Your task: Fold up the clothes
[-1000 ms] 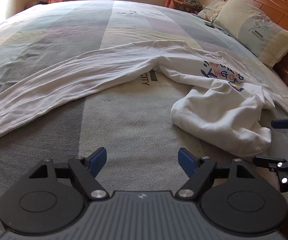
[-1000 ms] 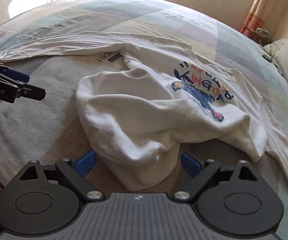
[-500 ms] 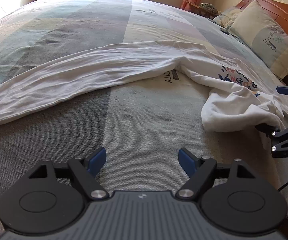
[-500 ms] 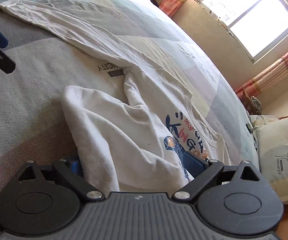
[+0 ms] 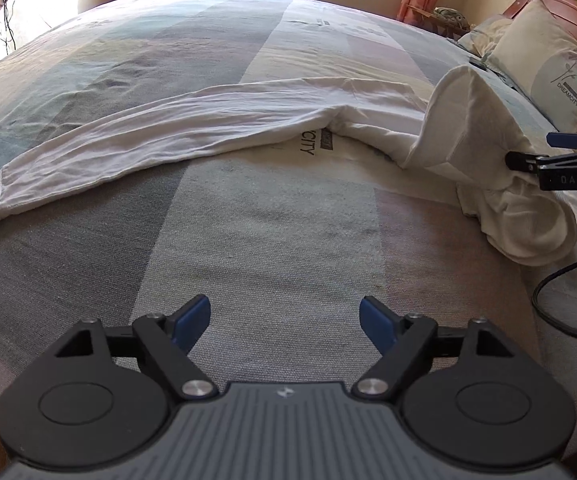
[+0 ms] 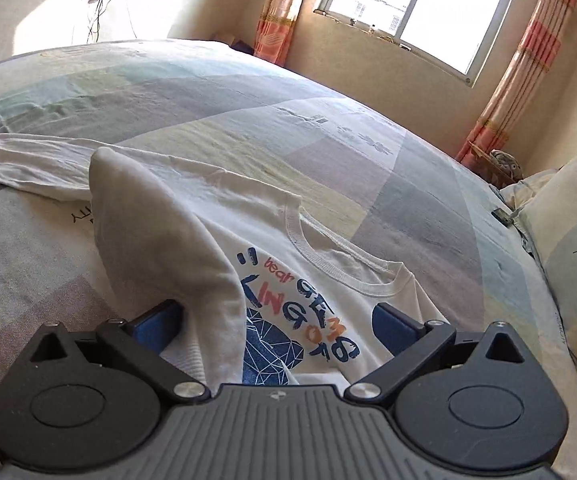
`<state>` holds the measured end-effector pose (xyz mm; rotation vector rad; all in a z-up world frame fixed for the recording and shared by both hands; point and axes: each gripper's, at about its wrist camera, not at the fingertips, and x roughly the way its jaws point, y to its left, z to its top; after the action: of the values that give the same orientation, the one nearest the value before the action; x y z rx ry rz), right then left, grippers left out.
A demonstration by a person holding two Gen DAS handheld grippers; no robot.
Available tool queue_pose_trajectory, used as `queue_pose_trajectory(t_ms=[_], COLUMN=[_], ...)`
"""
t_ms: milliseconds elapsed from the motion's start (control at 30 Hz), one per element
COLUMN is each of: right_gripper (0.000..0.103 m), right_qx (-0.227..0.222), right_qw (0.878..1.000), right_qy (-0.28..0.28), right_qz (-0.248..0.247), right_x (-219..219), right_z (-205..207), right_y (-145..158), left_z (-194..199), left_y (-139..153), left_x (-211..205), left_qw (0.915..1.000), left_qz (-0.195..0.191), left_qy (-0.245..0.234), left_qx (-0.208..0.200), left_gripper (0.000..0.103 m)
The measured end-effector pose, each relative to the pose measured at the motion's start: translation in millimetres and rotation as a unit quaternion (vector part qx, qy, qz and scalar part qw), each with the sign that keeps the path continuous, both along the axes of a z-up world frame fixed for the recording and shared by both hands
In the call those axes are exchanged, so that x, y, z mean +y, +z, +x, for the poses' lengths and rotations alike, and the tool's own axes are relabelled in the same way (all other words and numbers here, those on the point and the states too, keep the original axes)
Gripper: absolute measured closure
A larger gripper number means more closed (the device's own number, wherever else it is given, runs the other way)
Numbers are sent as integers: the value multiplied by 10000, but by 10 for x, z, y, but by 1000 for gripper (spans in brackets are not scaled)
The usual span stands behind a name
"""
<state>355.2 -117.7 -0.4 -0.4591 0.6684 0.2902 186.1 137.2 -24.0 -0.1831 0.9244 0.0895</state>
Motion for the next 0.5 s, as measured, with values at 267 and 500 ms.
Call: queue_pose_trajectory(t_ms=[267, 500], right_gripper=[0, 0], right_qx=[146, 370], right_qw=[9962, 9885], right_qy=[-492, -212], right_qz=[705, 1450], right_x=[-598, -974], right_z=[351, -37], right_y=[-58, 29], left_z=[46, 307], left_y=[117, 112], left_x=[-352, -433], left_qw=[9999, 9979], left_qz=[106, -496], left_qy=[-70, -403], left_qx=[56, -67], left_gripper=[21, 21])
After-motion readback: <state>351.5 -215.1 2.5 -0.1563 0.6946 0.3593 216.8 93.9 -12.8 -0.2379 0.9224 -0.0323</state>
